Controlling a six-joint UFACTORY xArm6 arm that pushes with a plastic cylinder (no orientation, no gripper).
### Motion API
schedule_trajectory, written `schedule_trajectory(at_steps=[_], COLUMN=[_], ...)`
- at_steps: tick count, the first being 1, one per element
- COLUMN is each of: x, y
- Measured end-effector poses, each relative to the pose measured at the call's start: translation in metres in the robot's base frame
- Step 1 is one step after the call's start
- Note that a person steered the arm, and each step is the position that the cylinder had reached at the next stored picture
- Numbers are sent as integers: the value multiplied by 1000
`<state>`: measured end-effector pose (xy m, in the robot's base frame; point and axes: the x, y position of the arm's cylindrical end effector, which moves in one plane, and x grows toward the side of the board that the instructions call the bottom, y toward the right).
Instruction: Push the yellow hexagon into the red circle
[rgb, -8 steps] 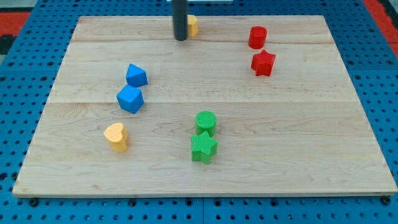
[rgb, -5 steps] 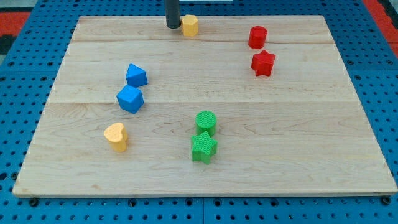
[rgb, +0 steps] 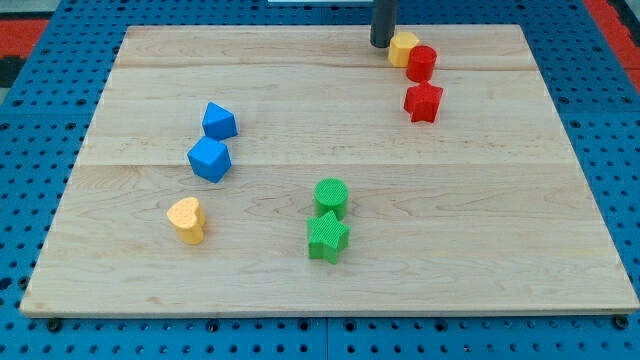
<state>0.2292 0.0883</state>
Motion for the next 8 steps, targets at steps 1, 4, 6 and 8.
schedule_trajectory(at_steps=[1, 4, 6, 8], x=[0, 38, 80, 147], y=[27, 44, 19, -2])
